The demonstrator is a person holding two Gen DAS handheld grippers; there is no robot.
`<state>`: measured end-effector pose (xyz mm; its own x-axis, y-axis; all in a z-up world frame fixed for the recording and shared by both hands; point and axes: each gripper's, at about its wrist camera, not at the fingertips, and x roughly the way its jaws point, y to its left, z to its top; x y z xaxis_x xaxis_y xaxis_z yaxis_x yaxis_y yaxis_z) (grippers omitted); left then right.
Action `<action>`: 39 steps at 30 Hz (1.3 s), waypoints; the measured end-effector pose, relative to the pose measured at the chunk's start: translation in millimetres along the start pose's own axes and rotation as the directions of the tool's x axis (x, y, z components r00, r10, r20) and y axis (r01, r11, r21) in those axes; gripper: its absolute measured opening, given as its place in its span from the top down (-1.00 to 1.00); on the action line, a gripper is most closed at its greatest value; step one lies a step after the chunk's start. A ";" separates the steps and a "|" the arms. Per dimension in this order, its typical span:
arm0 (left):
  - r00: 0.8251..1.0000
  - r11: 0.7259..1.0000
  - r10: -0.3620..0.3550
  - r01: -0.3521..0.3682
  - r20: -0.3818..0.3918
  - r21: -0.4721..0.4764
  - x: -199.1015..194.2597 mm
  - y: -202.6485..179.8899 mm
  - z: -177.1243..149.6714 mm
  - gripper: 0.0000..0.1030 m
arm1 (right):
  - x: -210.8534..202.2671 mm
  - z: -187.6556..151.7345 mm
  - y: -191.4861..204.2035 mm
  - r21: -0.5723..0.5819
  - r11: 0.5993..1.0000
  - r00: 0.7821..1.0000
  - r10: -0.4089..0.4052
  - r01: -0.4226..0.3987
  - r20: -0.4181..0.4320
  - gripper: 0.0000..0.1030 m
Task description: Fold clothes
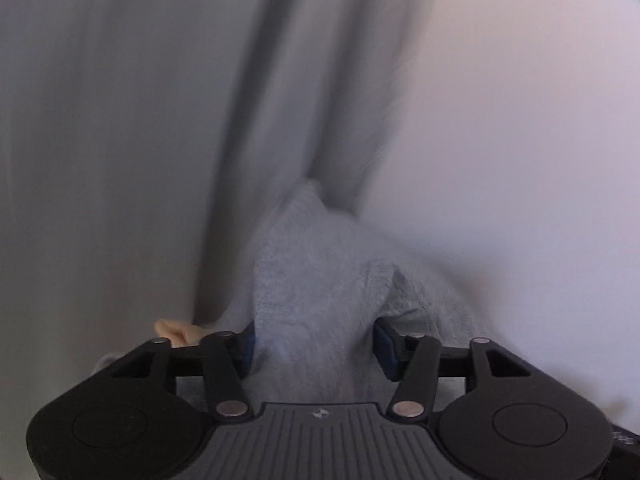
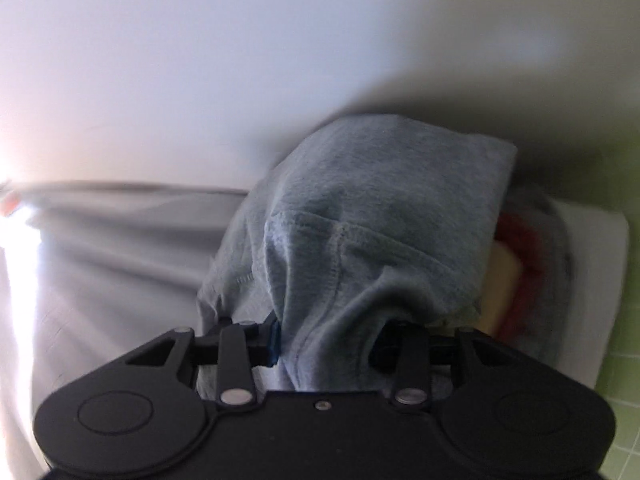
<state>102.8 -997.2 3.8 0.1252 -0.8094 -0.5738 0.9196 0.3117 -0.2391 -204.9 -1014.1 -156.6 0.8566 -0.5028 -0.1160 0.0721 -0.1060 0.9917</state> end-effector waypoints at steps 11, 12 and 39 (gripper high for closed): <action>0.986 0.959 -0.160 0.167 0.053 -0.228 65.1 51.7 -19.1 -1.00 | 32.4 4.7 -55.5 0.184 0.975 0.992 0.127 -0.123 -0.010 0.12; 0.986 0.959 -0.158 0.166 0.056 -0.228 65.8 50.4 -18.9 -1.00 | 30.6 5.1 -54.8 0.192 0.973 0.992 0.129 -0.126 -0.004 0.13; 0.980 0.929 0.199 -0.182 0.019 -0.321 -124.8 18.3 -154.2 -1.00 | -65.8 -27.0 -23.1 -0.047 0.937 0.928 -0.349 0.346 -0.134 -0.97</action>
<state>46.6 -813.8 -49.7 0.3125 -0.7404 -0.5951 0.7125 0.5970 -0.3686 -249.1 -955.4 -170.3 0.8379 -0.3143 -0.4463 0.3878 -0.2326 0.8919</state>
